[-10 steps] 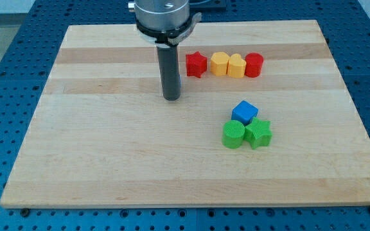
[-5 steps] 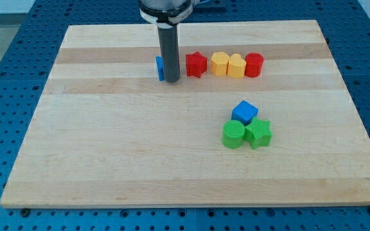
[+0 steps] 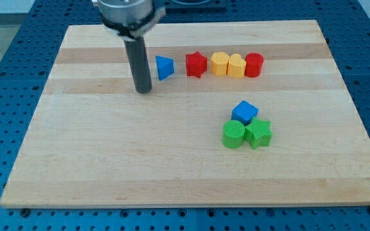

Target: Move the blue triangle to the left of the red star

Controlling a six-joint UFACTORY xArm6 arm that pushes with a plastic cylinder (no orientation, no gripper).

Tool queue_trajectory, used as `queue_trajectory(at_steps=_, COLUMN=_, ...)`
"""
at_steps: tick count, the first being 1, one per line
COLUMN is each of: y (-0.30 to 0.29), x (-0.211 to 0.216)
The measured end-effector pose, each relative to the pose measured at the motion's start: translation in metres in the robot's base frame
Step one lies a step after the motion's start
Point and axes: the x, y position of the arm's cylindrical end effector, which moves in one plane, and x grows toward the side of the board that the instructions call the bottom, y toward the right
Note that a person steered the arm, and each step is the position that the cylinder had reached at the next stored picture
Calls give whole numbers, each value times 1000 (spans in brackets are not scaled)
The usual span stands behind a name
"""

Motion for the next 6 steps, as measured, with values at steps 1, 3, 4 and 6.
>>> queue_trajectory(at_steps=1, y=-7, x=-23)
queue_trajectory(at_steps=3, y=6, x=-45)
queue_trajectory(at_steps=4, y=7, x=-45)
queue_trajectory(at_steps=6, y=18, x=-45)
